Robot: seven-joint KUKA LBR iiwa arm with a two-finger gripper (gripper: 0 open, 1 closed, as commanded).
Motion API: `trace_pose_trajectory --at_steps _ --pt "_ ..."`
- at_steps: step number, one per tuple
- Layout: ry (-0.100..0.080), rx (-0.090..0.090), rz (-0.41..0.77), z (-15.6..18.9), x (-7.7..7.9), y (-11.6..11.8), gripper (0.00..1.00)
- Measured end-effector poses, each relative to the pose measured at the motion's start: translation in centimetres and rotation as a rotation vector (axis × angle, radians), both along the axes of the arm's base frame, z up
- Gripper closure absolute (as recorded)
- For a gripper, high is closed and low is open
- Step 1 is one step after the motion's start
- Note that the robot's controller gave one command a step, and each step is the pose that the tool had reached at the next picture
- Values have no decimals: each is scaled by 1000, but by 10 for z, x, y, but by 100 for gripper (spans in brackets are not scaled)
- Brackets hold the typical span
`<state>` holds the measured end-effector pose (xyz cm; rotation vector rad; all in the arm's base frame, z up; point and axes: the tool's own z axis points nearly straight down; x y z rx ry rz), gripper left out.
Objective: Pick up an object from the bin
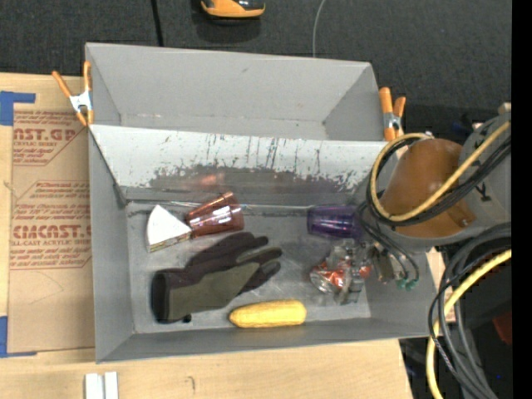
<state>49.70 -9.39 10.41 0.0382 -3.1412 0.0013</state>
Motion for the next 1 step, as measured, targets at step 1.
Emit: trace_pose_trajectory --at_steps 1 --pt "-2 0 -15 112 6 -4 100"
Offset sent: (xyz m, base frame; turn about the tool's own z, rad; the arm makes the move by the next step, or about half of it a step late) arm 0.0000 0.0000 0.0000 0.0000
